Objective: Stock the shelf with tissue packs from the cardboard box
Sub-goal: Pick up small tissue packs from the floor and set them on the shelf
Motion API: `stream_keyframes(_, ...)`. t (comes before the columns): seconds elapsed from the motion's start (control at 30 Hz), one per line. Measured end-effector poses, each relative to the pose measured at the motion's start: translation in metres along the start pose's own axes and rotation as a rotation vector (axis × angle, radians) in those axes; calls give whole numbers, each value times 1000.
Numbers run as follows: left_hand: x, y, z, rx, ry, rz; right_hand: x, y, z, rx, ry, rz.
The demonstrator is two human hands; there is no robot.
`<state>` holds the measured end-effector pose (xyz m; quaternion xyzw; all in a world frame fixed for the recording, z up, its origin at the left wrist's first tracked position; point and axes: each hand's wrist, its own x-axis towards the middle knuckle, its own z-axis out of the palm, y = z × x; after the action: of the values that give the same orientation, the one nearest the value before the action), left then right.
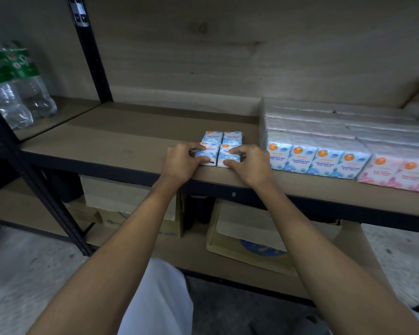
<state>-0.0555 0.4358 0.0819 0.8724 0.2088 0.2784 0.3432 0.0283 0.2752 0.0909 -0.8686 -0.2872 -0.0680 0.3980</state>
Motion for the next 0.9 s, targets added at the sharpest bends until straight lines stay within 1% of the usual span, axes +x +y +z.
stream_keyframes(0.9,-1,0,5,-13,42,3,1,4,5,12,33,-32)
